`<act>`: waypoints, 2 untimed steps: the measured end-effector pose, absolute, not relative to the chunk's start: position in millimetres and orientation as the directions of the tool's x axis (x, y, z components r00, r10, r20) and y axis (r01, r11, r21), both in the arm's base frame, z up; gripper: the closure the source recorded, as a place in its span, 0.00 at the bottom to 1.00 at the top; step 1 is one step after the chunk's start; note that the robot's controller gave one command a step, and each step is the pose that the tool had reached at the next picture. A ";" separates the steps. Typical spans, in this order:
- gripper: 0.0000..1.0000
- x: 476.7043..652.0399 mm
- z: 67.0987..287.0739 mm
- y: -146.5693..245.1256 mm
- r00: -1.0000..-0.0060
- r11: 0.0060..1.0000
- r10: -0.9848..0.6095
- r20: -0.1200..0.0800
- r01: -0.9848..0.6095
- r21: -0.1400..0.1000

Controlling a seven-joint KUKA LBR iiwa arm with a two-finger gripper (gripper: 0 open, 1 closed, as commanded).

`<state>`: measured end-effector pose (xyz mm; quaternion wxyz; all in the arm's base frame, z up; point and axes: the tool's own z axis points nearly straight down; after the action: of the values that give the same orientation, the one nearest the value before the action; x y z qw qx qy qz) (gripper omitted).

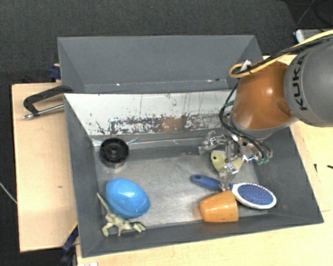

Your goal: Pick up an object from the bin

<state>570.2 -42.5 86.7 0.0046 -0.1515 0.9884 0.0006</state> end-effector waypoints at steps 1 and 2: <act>0.00 524.0 72.6 -10.5 -0.869 0.869 -0.495 -0.008 -0.495 -0.002; 1.00 524.9 73.2 -10.4 -0.870 0.870 -0.494 -0.012 -0.494 -0.003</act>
Offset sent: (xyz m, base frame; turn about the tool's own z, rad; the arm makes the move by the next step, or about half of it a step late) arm -0.0489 0.0301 -0.0167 -0.2141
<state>524.9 -10.4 73.2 0.0059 -0.2552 0.9669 0.0002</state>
